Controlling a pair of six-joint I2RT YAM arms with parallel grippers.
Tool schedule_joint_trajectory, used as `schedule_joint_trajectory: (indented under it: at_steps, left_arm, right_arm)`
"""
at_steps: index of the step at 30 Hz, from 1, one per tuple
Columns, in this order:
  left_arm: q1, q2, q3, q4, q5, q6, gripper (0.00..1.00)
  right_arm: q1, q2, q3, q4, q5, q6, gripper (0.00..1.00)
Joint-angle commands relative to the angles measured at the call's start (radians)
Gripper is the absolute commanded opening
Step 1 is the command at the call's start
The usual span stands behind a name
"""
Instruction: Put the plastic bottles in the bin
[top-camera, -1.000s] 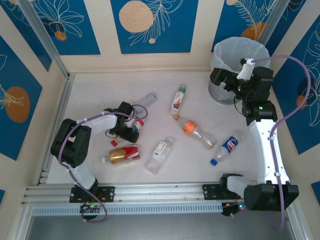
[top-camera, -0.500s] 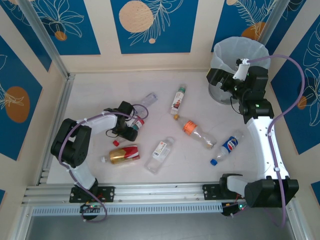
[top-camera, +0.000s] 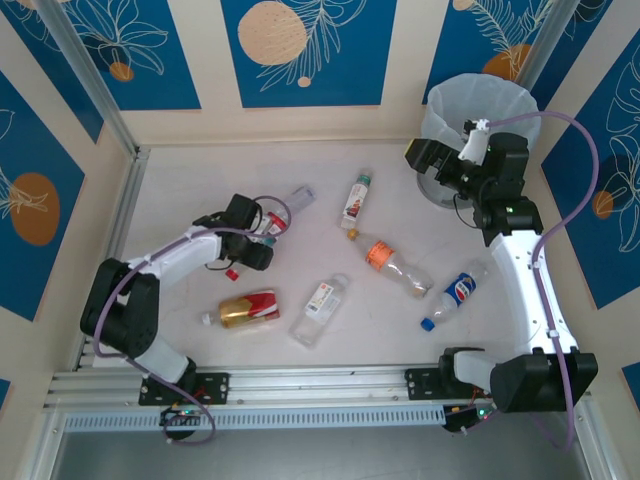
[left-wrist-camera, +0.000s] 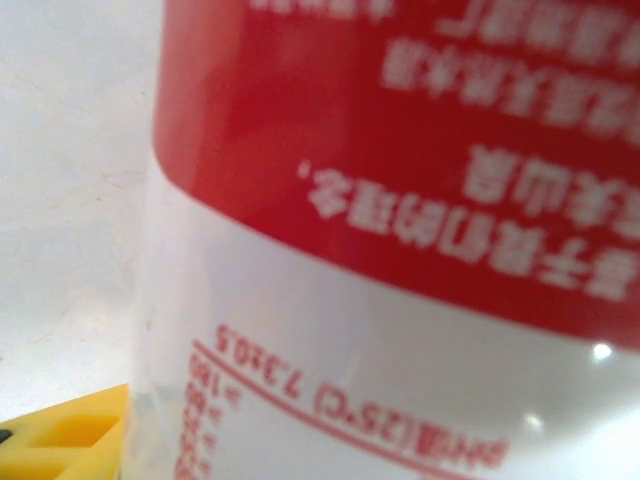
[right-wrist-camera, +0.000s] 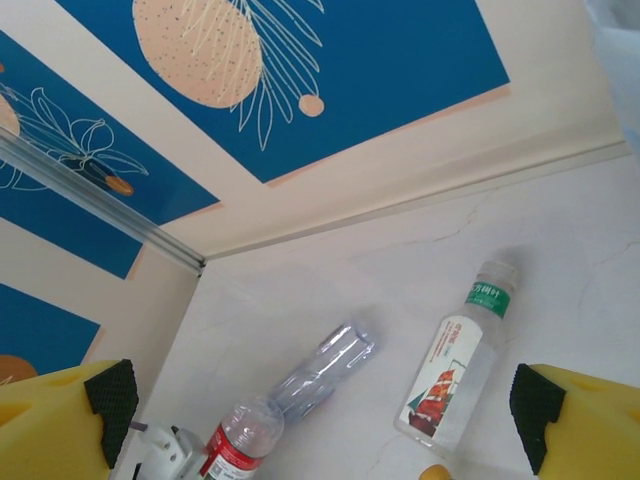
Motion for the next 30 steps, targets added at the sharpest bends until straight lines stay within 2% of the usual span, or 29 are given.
schedule_joint_trajectory:
  at_steps: [1, 6, 10, 14, 20, 30]
  left_arm:
    - [-0.003, -0.059, -0.006, 0.024, -0.006, -0.017, 0.63]
    - [-0.018, -0.116, 0.028, 0.027, -0.040, -0.050, 0.63]
    - [-0.049, -0.137, 0.080, 0.027, 0.047, -0.081, 0.63]
    - [-0.115, -0.123, 0.135, 0.037, 0.085, -0.100, 0.63]
    - [-0.176, -0.088, 0.195, 0.102, 0.264, -0.136, 0.63]
    - [-0.214, -0.063, 0.234, 0.200, 0.457, -0.182, 0.63]
  right_arm:
    - [0.018, -0.007, -0.029, -0.022, -0.033, 0.032, 0.98]
    - [0.045, -0.010, -0.065, -0.006, -0.076, 0.139, 0.97]
    - [0.099, -0.012, -0.095, 0.020, -0.087, 0.179, 0.97]
    - [0.153, -0.003, -0.111, 0.030, -0.070, 0.168, 0.97]
    - [0.211, 0.029, -0.133, 0.118, -0.126, 0.169, 0.97]
    - [0.277, 0.057, -0.179, 0.298, -0.197, 0.142, 1.00]
